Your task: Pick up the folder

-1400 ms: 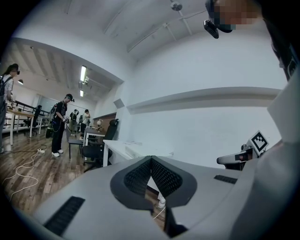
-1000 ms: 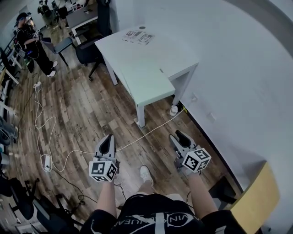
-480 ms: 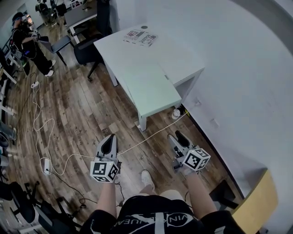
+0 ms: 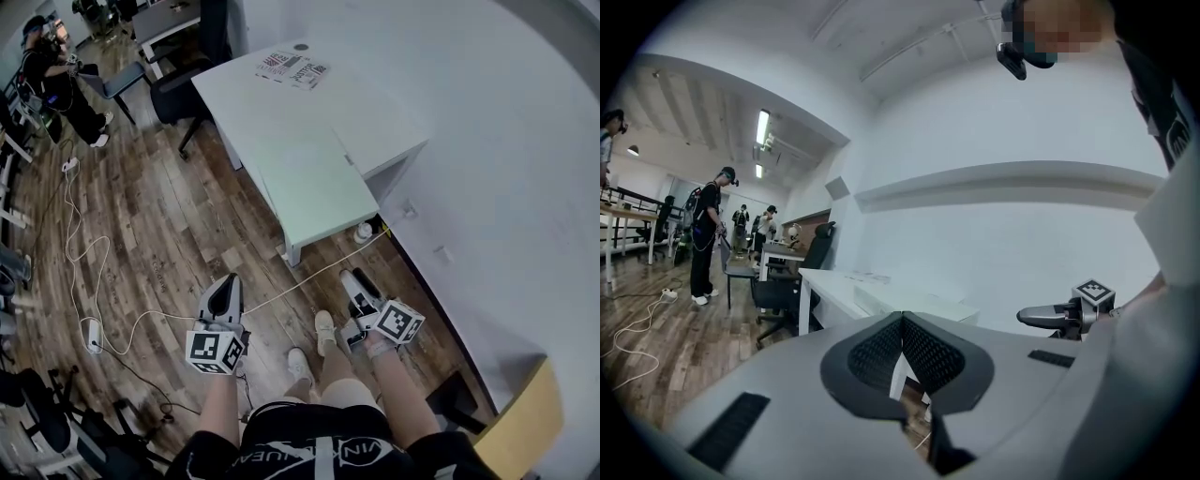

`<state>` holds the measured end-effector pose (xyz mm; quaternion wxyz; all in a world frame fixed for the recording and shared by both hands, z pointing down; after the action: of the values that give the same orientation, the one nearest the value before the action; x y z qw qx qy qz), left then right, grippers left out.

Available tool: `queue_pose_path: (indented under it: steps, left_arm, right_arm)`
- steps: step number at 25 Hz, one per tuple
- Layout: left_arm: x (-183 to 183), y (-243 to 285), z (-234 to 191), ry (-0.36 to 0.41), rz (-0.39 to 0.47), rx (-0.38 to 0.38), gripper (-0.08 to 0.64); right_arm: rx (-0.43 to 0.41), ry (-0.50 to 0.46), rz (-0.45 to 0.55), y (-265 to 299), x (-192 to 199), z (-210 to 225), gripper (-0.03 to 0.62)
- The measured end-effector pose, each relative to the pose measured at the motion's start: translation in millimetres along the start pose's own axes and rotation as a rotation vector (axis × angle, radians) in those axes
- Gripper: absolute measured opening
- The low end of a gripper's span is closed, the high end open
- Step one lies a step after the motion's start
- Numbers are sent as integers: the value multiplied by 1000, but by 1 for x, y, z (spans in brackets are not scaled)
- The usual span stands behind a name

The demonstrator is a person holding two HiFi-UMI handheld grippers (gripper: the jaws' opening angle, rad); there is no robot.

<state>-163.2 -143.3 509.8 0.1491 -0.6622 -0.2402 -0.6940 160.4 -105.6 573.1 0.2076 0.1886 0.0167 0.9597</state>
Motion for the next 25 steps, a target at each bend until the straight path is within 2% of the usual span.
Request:
queue_pose_path:
  steps: [2, 6, 9, 10, 12, 15, 19, 20, 23, 25]
  left_arm:
    - [0, 8, -2, -1, 1, -7, 15]
    - [0, 24, -4, -9, 0, -26, 15]
    - [1, 35, -5, -16, -4, -35, 15]
    - [2, 39, -5, -18, -6, -37, 15]
    - [3, 46, -6, -23, -12, -41, 15]
    - [6, 55, -7, -27, -22, -46, 15]
    - [13, 64, -12, -35, -35, -58, 15]
    - [14, 65, -13, -37, -40, -61, 15]
    - [18, 70, -15, -40, -50, -68, 15]
    - [22, 72, -16, -44, -58, -73, 15]
  right_arm:
    - [-57, 26, 5, 14, -6, -3, 318]
    - [-45, 65, -12, 31, -16, 7, 324]
    - [-121, 55, -30, 50, -24, 4, 328]
    - [-118, 69, -34, 54, -25, 7, 328]
    - [-57, 129, -39, 58, -24, 20, 331]
    - [-56, 135, -55, 72, -26, 24, 337]
    - [16, 179, -84, 84, -22, 36, 354]
    - [0, 175, -91, 88, -23, 36, 357]
    - [-119, 119, -108, 105, -29, 29, 363]
    - [-120, 133, -112, 109, -28, 36, 368]
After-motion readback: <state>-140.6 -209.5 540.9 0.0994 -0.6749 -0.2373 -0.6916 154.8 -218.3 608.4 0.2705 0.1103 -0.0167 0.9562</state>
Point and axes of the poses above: the fingertips, and each gripper's own axes: y forward along the fingers, z to its right, x out of its underside, the point moved 7 cm from there along -y, backward along the fingers, and after that the axes turned 10 degrees about y, right-handed, at the moved point
